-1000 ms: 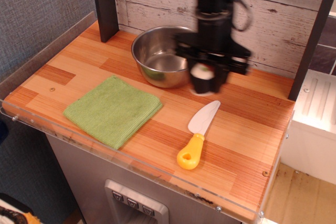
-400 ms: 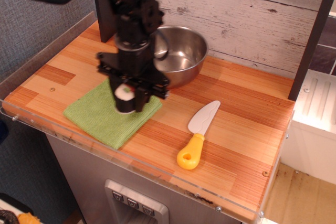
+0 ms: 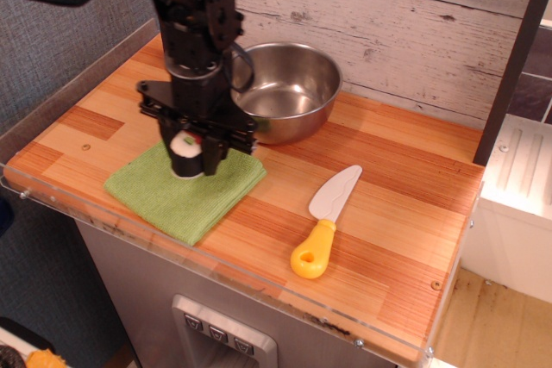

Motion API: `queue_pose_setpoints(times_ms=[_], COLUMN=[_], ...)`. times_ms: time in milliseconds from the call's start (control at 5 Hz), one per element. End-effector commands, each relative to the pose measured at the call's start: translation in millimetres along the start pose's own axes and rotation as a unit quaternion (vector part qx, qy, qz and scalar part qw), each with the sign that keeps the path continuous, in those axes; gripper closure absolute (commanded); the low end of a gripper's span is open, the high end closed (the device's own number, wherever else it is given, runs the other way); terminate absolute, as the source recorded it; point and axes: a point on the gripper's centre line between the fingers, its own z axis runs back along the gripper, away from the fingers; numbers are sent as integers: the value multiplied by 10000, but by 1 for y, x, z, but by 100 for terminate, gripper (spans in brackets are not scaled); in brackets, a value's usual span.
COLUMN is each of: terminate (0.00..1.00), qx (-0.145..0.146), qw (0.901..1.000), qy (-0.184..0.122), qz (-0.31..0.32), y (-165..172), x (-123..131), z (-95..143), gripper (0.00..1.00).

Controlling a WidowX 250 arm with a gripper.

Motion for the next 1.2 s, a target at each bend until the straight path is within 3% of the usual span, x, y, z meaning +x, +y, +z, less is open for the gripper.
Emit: queue_pose_setpoints(times_ms=[0,200,800,1000], terminate=[0,0,0,0], qx=[-64,-132,-165,-481], qw=[9998,9997,9997,9979], qy=[-78,-52,-139,-319], qz=[185,186,149,299], y=[10,11,8,6], x=[0,-1,-2,1], z=[7,6,24,54], gripper=[100,0,0,0])
